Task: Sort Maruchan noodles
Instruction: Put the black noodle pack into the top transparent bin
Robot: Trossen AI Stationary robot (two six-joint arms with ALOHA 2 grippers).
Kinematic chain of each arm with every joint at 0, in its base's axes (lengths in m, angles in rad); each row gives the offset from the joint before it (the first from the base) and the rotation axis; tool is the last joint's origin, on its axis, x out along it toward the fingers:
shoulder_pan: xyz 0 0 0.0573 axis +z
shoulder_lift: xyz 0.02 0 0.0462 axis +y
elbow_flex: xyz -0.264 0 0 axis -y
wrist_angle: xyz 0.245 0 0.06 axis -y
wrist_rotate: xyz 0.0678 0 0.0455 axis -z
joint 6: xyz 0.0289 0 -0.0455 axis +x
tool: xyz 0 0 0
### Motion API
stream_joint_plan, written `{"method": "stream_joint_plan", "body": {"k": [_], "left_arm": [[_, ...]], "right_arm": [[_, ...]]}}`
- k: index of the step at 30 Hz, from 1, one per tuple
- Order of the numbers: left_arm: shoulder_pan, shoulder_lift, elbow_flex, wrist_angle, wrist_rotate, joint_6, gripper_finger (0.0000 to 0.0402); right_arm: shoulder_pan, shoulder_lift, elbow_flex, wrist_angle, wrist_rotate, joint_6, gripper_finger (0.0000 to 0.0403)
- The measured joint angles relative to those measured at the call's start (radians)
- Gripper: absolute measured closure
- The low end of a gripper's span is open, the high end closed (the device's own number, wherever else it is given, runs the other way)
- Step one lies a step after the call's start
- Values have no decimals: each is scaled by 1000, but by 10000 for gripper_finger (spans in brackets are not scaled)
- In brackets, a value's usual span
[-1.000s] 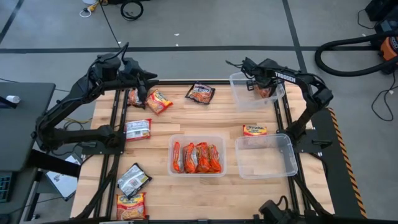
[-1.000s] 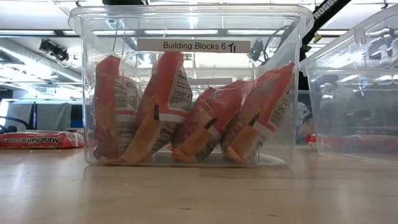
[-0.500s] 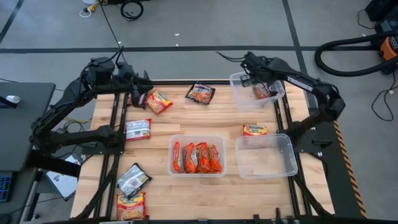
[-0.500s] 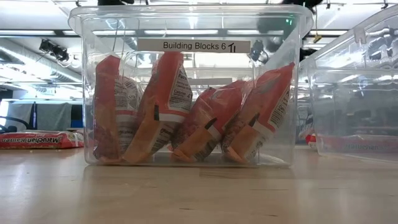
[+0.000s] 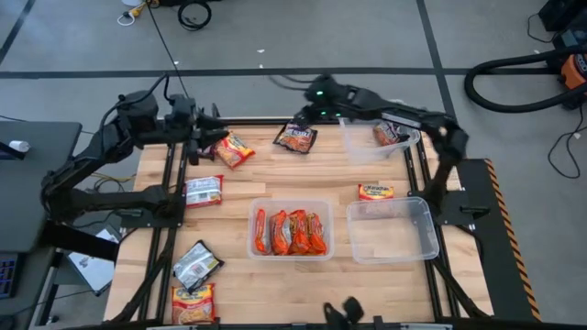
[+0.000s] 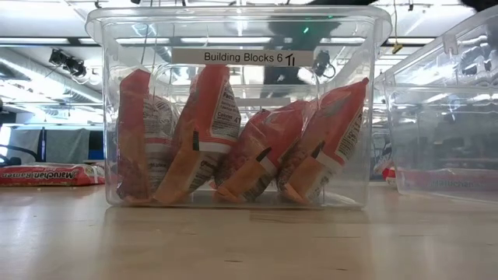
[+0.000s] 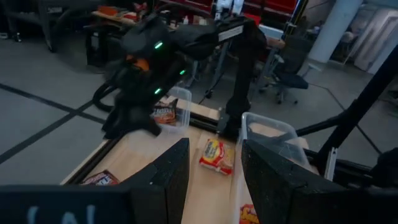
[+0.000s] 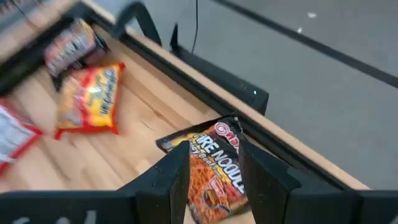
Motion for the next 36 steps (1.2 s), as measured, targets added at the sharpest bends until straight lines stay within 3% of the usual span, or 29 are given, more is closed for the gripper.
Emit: {"method": "stream_joint_plan", "body": {"k": [6,11,15,28,36], "left_arm": [[-53,0,0,-21,-50,0,251],[-97,0,0,-22,-99,-1,251],[-128,0,0,-21,-150,6,251],[-130,30,1,114,-206,11,251],[-131,80,0,140,-206,-29,251]], "right_arm": [[-31,181,73,4,-86,-38,260],[-73,273,74,11,-139,-77,260],[-111,336,74,16,-240,-82,260],[-158,380,75,17,-265,-192,187],[-165,414,76,-21,-329,-178,205]]}}
